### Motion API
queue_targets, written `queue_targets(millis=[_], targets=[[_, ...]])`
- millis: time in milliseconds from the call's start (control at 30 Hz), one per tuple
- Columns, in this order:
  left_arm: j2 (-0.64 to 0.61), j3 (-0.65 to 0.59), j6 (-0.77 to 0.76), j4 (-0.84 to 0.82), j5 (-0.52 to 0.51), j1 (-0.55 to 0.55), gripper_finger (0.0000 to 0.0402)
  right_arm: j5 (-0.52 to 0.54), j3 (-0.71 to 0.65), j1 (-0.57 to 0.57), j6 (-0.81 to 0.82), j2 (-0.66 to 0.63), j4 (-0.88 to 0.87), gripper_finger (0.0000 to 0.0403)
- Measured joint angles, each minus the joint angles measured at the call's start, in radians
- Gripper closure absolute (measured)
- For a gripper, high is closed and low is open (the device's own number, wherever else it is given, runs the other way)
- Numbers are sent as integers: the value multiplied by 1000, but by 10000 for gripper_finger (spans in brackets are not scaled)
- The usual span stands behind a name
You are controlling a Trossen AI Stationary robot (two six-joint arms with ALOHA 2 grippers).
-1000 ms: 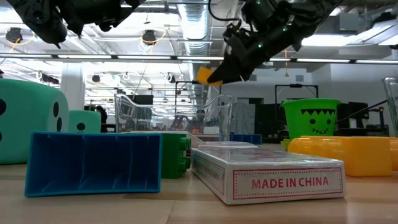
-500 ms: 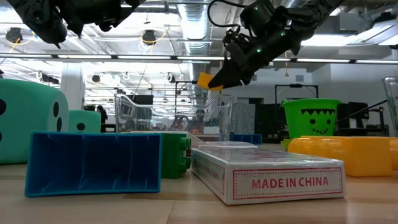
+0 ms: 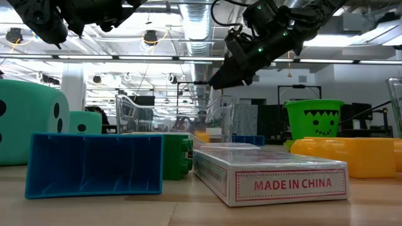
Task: Pick & Place Toys
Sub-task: Put the light green game piece into the top transparent bin
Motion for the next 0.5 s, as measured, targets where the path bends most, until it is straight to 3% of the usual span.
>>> queue_targets(millis=[500], targets=[[0,0,0,0,0,0,86,1,0,3,52,-70,-73,216]])
